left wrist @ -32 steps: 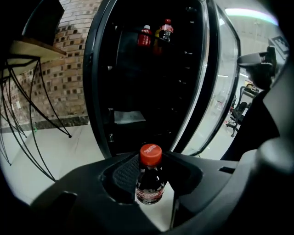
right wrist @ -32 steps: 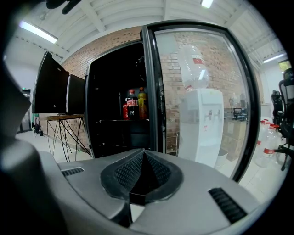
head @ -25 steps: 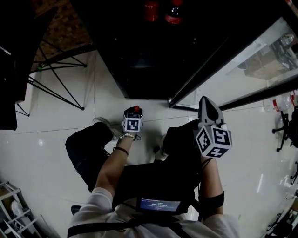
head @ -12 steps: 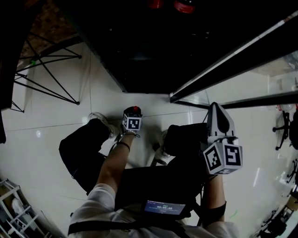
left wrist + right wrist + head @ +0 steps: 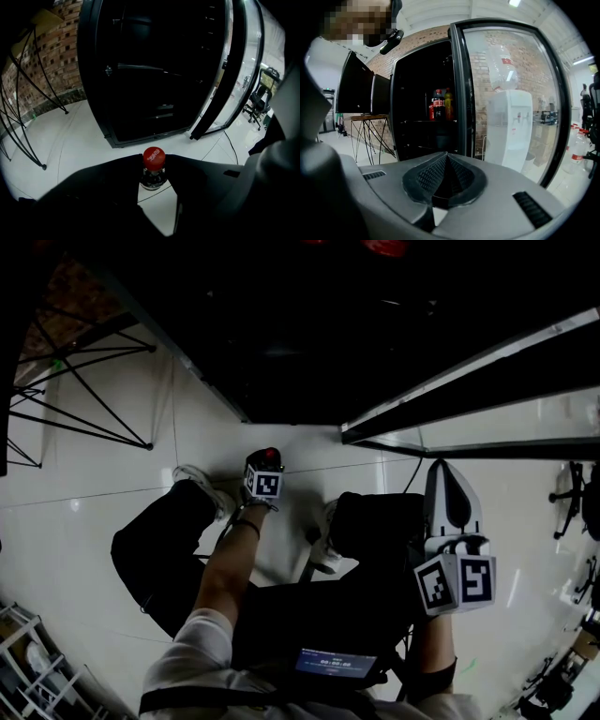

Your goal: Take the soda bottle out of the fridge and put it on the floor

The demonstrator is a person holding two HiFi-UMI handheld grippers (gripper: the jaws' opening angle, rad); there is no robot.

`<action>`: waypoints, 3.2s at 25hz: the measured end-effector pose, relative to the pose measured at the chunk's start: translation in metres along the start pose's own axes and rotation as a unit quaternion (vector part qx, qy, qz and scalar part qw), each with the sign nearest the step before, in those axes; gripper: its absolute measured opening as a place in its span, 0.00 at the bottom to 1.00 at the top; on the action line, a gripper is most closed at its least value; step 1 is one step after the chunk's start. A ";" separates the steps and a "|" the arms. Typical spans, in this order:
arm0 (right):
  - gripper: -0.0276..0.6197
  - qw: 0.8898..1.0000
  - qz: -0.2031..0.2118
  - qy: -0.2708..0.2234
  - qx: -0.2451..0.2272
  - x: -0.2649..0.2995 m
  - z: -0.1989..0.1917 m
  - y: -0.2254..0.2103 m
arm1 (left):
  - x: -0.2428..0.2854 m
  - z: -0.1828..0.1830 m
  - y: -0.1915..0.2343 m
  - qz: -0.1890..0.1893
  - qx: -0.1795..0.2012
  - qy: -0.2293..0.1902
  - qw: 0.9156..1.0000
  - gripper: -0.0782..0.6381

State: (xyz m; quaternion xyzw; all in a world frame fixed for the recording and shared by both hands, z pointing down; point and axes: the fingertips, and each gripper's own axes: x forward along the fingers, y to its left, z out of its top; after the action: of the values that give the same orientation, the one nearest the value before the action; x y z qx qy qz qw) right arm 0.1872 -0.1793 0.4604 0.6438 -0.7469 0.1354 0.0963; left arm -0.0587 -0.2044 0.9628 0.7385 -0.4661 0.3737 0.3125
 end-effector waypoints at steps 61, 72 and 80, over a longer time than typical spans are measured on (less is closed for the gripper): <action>0.07 1.000 -0.018 0.018 0.002 -0.005 -0.008 -0.016 | -0.116 0.044 0.006 0.053 -0.053 -0.076 0.994 0.12; 0.07 1.000 -0.022 0.016 0.007 -0.015 -0.009 -0.018 | -0.251 0.138 0.016 0.073 -0.079 -0.195 0.975 0.11; 0.07 1.000 -0.021 -0.003 0.003 -0.015 -0.011 -0.013 | -0.358 0.197 -0.019 0.027 -0.044 -0.277 0.959 0.11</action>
State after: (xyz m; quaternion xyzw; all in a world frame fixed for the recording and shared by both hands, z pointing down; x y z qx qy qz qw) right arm 0.2019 -0.1637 0.4671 0.6600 -0.7333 0.1333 0.0950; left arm -0.0926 -0.1942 0.5548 0.7862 -0.5698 0.1416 0.1927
